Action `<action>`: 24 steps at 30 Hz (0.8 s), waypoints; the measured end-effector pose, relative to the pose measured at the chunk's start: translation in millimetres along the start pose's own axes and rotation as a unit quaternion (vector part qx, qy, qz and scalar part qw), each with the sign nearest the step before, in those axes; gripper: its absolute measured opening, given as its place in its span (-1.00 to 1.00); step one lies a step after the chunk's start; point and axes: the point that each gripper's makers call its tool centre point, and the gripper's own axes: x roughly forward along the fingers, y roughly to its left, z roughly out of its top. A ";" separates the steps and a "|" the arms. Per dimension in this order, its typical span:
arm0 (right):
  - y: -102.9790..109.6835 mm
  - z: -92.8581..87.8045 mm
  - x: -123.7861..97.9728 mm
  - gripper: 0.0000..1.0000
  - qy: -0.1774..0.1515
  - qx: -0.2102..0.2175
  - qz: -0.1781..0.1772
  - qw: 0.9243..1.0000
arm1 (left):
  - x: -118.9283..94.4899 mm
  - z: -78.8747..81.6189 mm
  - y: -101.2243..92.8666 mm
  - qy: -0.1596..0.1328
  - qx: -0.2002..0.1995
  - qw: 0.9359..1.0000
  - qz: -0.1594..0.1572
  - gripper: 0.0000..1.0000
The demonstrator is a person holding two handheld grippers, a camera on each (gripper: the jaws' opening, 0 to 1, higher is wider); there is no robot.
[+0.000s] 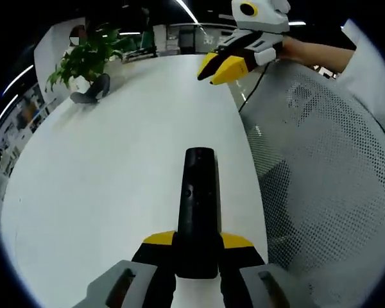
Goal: Press the specified remote control buttons in sequence, fully releasing each button before pressing the next.
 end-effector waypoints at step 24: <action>39.7 -42.1 63.4 -1.00 0.242 -0.214 0.184 0.928 | -0.3 0.9 -5.4 -0.019 0.019 1.000 -0.005 -0.52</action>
